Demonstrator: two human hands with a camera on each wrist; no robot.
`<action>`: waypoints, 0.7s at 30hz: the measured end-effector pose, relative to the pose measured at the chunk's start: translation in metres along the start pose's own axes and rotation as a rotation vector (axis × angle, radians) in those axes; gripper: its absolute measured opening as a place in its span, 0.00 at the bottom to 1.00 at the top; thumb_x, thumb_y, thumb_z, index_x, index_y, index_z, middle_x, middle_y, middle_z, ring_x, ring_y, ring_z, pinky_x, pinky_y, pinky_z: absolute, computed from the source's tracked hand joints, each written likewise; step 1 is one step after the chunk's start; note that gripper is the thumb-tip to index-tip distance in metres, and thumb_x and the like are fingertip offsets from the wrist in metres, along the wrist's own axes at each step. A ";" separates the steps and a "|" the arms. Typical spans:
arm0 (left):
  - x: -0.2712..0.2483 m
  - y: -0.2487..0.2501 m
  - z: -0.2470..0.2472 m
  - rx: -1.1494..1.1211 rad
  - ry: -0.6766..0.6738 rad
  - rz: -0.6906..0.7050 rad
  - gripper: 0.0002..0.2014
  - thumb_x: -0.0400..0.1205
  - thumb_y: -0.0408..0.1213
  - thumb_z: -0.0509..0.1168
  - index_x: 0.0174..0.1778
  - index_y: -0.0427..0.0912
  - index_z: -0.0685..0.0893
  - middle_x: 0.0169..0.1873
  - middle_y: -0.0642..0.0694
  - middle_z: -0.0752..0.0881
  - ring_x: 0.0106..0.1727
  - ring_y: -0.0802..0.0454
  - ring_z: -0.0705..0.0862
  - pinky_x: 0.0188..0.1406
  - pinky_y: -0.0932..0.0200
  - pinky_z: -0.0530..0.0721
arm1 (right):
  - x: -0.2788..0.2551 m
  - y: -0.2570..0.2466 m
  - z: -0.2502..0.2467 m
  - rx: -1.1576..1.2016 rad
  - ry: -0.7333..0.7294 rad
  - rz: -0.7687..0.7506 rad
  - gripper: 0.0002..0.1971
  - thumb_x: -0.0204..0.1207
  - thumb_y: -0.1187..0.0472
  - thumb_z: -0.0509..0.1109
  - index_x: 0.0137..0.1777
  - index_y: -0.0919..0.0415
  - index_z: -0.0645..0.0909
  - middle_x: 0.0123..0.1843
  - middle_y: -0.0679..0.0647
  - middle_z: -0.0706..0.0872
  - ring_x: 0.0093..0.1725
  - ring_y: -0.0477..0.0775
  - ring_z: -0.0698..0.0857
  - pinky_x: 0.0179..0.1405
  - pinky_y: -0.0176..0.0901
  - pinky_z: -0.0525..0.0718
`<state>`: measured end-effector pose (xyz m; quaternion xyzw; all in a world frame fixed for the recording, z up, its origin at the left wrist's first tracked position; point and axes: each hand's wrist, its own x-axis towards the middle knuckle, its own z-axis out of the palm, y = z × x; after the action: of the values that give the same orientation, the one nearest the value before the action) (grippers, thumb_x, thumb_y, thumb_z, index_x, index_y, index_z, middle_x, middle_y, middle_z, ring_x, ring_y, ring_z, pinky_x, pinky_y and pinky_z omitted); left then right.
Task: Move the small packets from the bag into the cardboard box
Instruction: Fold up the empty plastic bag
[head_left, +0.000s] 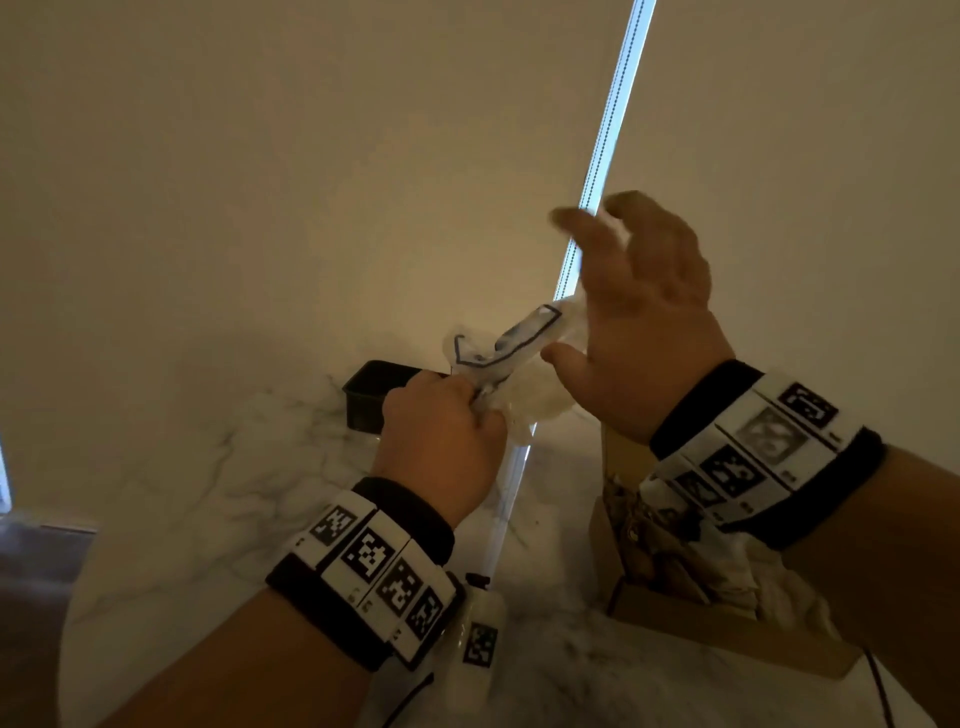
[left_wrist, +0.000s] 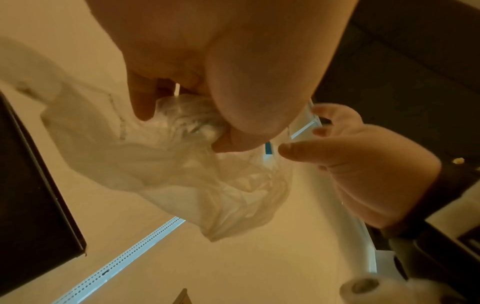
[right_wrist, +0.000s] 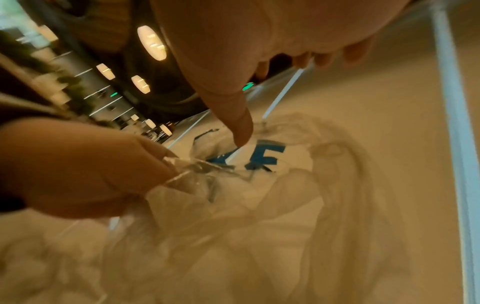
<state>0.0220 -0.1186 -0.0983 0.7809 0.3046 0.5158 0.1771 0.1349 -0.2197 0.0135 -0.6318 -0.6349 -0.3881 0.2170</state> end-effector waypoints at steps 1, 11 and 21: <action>-0.001 0.001 0.000 0.034 -0.016 -0.005 0.15 0.78 0.45 0.58 0.26 0.52 0.62 0.28 0.51 0.70 0.39 0.47 0.72 0.39 0.52 0.68 | 0.004 -0.003 -0.001 -0.086 -0.072 -0.091 0.34 0.66 0.53 0.76 0.74 0.47 0.72 0.72 0.55 0.73 0.73 0.63 0.69 0.69 0.59 0.66; 0.006 -0.005 -0.003 0.260 0.035 -0.040 0.09 0.84 0.36 0.60 0.40 0.53 0.72 0.37 0.57 0.63 0.51 0.50 0.66 0.44 0.62 0.53 | 0.006 0.028 0.009 0.464 -0.496 0.408 0.14 0.84 0.54 0.62 0.45 0.55 0.90 0.39 0.47 0.89 0.41 0.48 0.85 0.40 0.38 0.78; 0.006 -0.014 -0.003 0.311 0.048 -0.049 0.09 0.84 0.33 0.57 0.43 0.53 0.73 0.43 0.53 0.70 0.51 0.50 0.64 0.52 0.59 0.61 | 0.003 0.031 0.009 0.821 -0.431 0.666 0.11 0.82 0.70 0.61 0.57 0.58 0.82 0.36 0.64 0.91 0.31 0.58 0.87 0.44 0.56 0.90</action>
<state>0.0168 -0.1039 -0.1013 0.7788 0.4038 0.4764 0.0591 0.1665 -0.2138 0.0172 -0.7265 -0.5303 0.1173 0.4210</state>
